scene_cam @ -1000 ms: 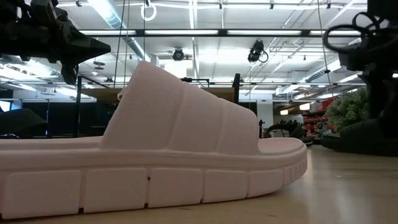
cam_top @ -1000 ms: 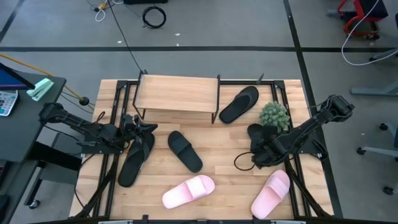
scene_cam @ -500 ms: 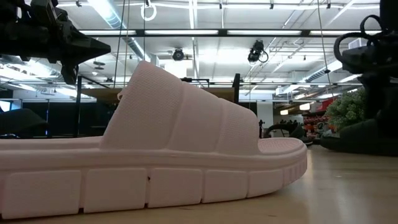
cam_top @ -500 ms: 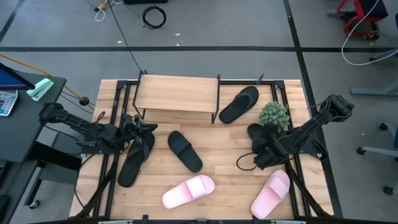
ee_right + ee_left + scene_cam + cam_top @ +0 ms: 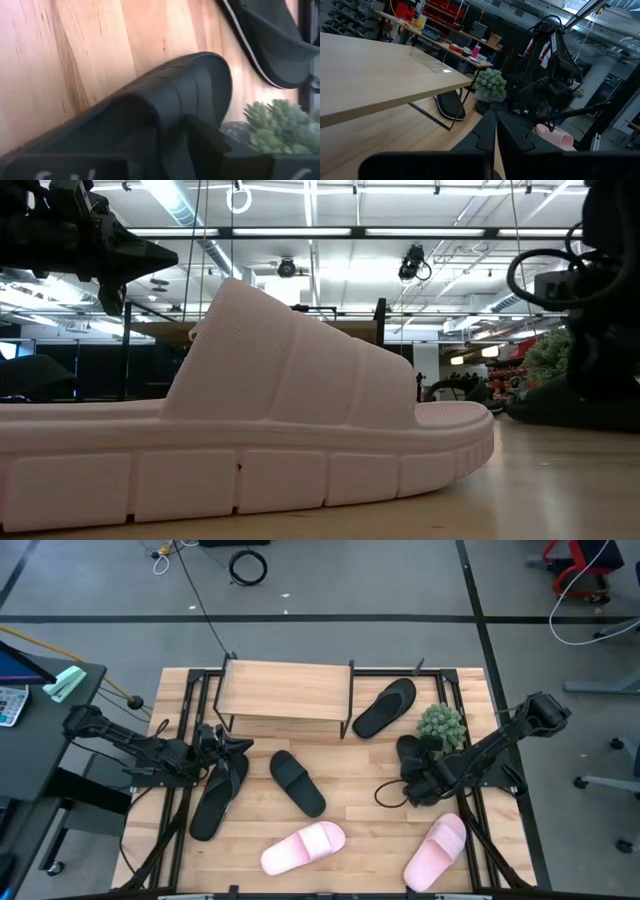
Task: Pick and place slides into the shelf
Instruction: Put the right black slide on the shelf
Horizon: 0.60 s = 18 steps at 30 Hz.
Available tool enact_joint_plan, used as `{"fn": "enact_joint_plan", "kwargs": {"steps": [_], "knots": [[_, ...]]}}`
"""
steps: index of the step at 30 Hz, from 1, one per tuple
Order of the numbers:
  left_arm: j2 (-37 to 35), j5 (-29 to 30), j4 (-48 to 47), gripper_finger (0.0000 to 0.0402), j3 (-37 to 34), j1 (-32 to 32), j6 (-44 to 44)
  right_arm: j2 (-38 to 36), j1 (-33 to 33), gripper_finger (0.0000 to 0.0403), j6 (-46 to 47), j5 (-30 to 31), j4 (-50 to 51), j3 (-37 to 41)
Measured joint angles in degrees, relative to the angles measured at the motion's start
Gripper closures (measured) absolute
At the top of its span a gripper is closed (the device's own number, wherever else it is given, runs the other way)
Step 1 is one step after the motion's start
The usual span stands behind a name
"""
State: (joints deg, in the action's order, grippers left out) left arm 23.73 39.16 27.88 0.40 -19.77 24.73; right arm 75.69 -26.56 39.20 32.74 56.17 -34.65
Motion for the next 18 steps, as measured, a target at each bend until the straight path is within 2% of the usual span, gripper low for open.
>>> {"fn": "enact_joint_plan", "kwargs": {"steps": [4, 8, 13, 18], "knots": [[0.00, 0.00, 0.03, 0.0385, 0.00, 0.00, 0.09, -0.03, 1.94, 0.0335, 0.29, 0.52, -2.21, 0.54], [0.00, 0.00, 0.07, 0.0391, 0.00, 0.00, 0.11, 0.10, 1.45, 0.0388, 0.14, 2.31, -4.57, -2.26], [0.00, 0.01, 0.11, 0.0387, 0.00, -0.01, 0.13, 0.08, -0.48, 0.0386, -2.24, 5.86, -12.29, -9.46], [-0.04, 0.00, 0.26, 0.0381, 0.00, -0.02, 0.13, 0.08, -0.25, 0.0392, -13.53, 13.41, -22.88, -18.25]]}}
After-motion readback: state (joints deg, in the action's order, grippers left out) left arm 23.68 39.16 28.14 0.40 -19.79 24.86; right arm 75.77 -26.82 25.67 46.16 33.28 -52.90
